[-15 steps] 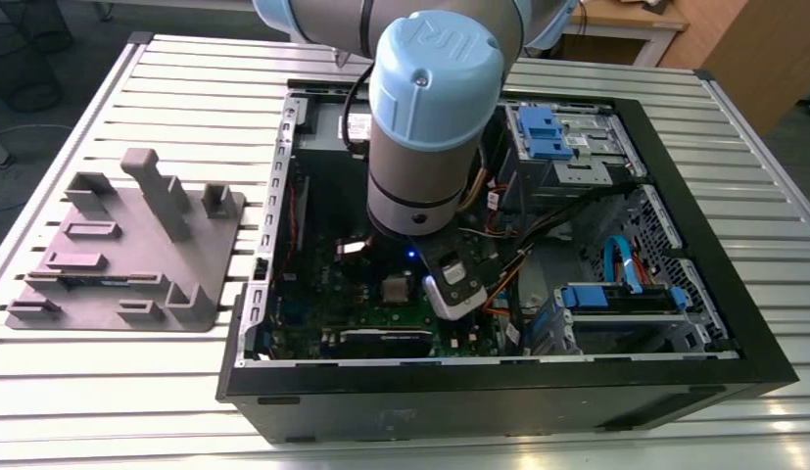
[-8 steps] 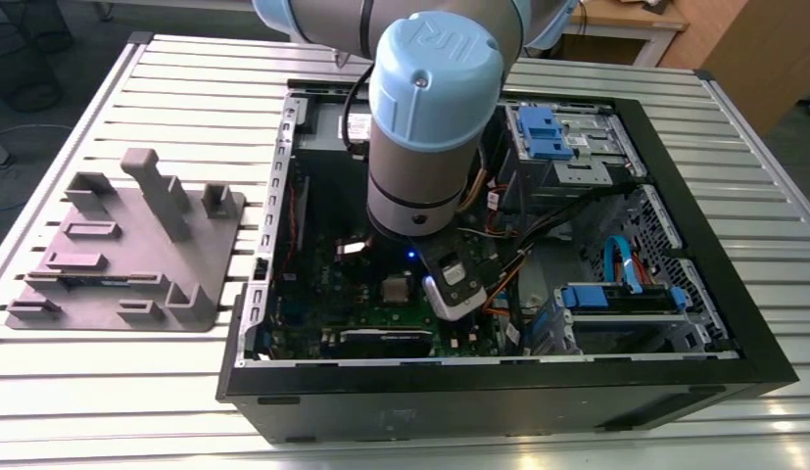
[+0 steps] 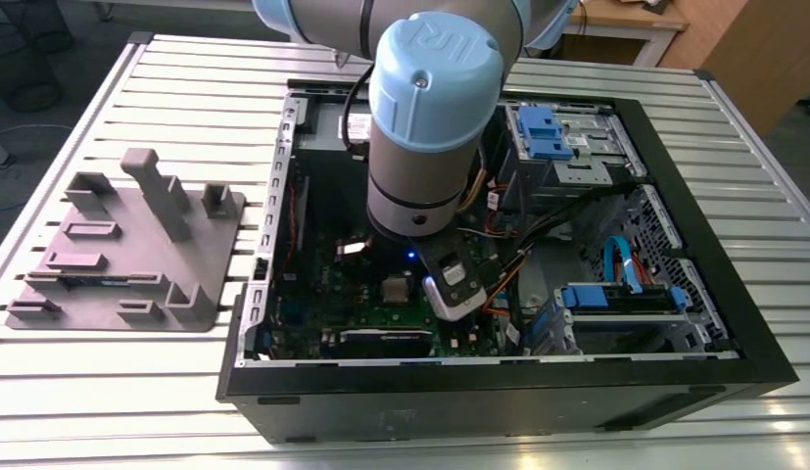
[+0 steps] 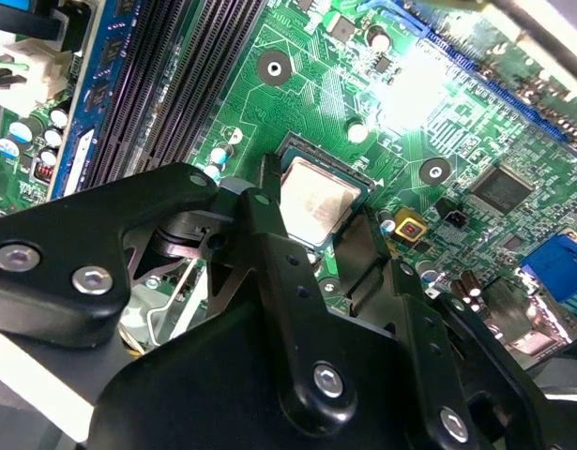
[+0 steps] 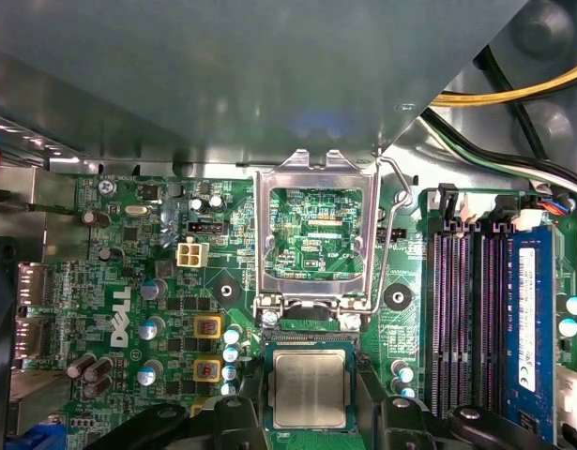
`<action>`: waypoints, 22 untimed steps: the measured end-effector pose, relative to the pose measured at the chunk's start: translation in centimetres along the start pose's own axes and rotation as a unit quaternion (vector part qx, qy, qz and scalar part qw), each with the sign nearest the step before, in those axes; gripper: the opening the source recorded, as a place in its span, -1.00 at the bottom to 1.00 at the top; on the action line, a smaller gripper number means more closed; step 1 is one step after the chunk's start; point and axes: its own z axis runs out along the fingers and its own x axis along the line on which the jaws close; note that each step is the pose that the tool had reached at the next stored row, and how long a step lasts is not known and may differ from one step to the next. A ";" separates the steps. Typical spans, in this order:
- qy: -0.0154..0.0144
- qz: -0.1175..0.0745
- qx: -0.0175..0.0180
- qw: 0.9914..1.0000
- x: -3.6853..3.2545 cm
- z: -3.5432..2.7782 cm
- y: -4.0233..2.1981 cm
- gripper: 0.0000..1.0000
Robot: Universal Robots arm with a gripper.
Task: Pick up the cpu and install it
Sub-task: 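Place the cpu into insertion slot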
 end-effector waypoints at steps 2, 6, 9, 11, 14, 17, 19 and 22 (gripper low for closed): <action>0.000 0.000 0.000 1.000 0.00 0.01 0.00 -0.06; 0.000 0.000 0.000 1.000 -0.01 0.04 0.00 -0.04; 0.000 0.000 0.000 1.000 -0.01 0.04 0.00 0.08; 0.000 0.000 0.000 1.000 0.00 -0.12 0.01 0.08; 0.000 0.000 0.000 1.000 0.00 -0.73 0.05 0.08; 0.000 0.000 0.000 1.000 0.00 -0.76 0.06 0.08; 0.000 0.000 0.000 1.000 0.00 -0.76 0.06 0.08; 0.000 0.000 0.000 1.000 0.00 -0.77 0.06 0.08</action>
